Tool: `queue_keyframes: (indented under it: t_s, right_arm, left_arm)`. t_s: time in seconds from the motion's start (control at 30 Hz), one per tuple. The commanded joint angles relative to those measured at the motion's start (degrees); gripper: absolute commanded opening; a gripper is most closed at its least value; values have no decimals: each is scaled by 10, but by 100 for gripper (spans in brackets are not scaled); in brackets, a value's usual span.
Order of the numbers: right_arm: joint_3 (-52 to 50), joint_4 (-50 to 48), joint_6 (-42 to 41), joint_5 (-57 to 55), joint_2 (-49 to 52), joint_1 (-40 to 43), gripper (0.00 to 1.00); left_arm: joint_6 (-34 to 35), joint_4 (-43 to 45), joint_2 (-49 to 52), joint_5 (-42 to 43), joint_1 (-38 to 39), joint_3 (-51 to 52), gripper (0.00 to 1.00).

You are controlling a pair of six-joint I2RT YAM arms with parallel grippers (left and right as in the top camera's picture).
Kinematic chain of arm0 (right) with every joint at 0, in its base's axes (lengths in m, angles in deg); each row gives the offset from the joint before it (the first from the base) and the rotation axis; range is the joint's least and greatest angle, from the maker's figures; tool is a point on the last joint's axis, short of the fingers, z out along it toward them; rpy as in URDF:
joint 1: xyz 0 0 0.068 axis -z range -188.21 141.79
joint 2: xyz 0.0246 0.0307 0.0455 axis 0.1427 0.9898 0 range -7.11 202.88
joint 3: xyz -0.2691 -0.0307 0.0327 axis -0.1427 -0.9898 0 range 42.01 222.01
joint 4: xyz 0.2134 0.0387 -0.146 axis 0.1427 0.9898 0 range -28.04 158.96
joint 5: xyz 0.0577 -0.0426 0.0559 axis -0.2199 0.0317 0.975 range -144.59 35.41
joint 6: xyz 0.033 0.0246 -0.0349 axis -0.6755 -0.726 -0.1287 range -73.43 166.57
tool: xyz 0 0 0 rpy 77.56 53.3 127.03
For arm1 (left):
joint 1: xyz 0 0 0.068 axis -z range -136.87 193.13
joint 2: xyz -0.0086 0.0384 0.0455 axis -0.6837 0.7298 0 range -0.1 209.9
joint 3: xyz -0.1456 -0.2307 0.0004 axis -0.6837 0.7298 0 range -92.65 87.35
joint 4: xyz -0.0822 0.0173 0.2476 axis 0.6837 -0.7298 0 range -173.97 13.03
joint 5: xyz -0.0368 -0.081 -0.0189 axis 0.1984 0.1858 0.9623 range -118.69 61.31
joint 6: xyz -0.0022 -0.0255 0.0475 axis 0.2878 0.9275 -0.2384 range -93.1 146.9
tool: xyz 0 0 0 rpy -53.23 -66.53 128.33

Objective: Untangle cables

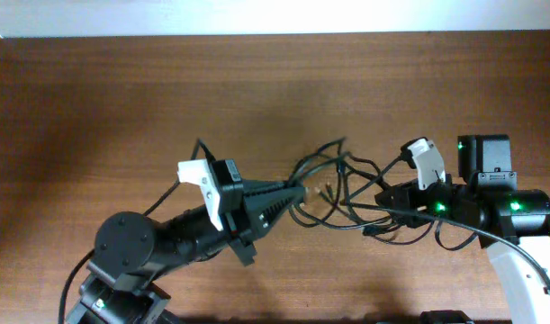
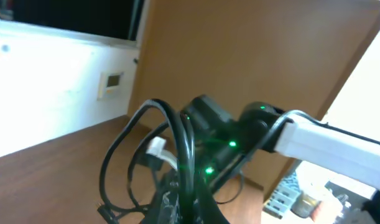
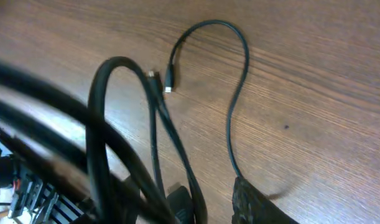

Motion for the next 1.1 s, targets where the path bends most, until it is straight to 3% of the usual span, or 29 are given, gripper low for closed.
queue_keyframes:
  t_s: [0.0, 0.1, 0.13, 0.17, 0.2, 0.33, 0.4, 0.47, 0.57, 0.63, 0.73, 0.9, 1.07]
  right_arm:
    - [8, -2, -9, -17, 1, -3, 47]
    - [8, -5, -16, -17, 1, -3, 43]
    - [8, -6, -16, -17, 1, -3, 34]
    - [8, -6, -16, -16, 1, -3, 18]
    - [8, -6, -16, -16, 1, -3, 15]
    - [8, -6, -20, -7, 1, -3, 21]
    - [8, -6, -20, -3, 1, -3, 30]
    - [8, -6, -20, 4, 1, -3, 32]
    - [8, -6, -20, 8, 1, -3, 33]
    - [8, -5, -20, 8, 1, -3, 33]
    - [8, -6, -20, 21, 1, -3, 37]
    - [8, -6, -20, 21, 1, -3, 38]
    - [8, -6, -20, 21, 1, -3, 39]
  left_arm:
    - [-11, -25, -11, 2, -35, -5, 0]
    - [-11, -73, -11, 2, -68, -5, 0]
    - [-11, -83, -11, 2, -77, -5, 0]
    - [-10, -87, -11, 2, -82, -5, 0]
    - [-10, -89, -11, 2, -83, -5, 0]
    - [-11, -137, -11, -37, -83, -5, 5]
    - [-10, -200, -8, -100, -82, -5, 22]
    - [-11, -226, -4, -115, -82, -5, 24]
    - [-11, -250, 9, -130, -83, -5, 53]
    - [-10, -261, 18, -134, -83, -5, 60]
    - [-11, -283, 33, -134, -82, -5, 87]
    - [-11, -329, 75, -140, -82, -5, 100]
    - [-10, -354, 160, -140, -82, -5, 99]
